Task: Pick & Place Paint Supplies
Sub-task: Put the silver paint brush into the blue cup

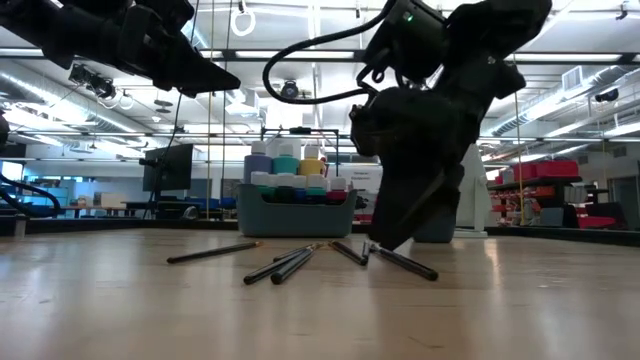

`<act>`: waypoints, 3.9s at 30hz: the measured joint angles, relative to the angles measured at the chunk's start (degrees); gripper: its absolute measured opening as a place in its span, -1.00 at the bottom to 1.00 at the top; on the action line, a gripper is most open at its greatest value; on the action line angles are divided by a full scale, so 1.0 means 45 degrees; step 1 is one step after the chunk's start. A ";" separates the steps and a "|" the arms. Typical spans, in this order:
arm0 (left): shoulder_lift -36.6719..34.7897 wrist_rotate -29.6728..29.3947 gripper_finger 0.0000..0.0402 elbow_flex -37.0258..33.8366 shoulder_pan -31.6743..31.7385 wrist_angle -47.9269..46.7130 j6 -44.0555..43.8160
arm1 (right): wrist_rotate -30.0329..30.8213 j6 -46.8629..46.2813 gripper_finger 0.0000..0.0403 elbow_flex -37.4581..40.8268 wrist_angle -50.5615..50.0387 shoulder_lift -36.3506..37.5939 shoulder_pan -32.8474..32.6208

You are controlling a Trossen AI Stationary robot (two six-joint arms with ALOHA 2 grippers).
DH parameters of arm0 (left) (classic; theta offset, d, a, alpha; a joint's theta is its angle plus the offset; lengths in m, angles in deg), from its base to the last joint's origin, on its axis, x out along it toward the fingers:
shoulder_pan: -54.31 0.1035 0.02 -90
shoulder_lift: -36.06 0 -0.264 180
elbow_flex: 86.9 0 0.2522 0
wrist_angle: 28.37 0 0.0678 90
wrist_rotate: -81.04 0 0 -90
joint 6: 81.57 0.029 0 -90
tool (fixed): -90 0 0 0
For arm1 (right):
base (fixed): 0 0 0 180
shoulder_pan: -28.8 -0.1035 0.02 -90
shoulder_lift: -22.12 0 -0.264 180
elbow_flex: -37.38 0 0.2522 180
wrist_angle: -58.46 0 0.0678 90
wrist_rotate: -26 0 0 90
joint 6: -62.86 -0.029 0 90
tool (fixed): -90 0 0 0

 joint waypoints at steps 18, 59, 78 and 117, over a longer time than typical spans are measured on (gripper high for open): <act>0.0000 -0.0004 -0.68 0.0000 0.0000 -0.0006 0.0000 | 0.3001 0.1549 -0.20 0.0015 -0.0685 -0.0099 0.0127; 0.0003 -0.0003 -0.68 0.0000 -0.0005 0.0092 -0.0203 | 0.0589 1.3411 -0.13 -0.0292 -0.3057 0.0773 -0.0714; 0.0002 0.0011 -0.68 0.0000 -0.0005 0.0047 -0.0155 | -0.0742 1.5339 -0.91 -0.0316 -0.2589 0.0197 -0.0176; 0.0005 0.2553 -0.12 0.0000 -0.0001 0.0696 -0.9381 | 0.8066 2.8590 -0.98 -0.2229 0.5183 0.0872 -0.1622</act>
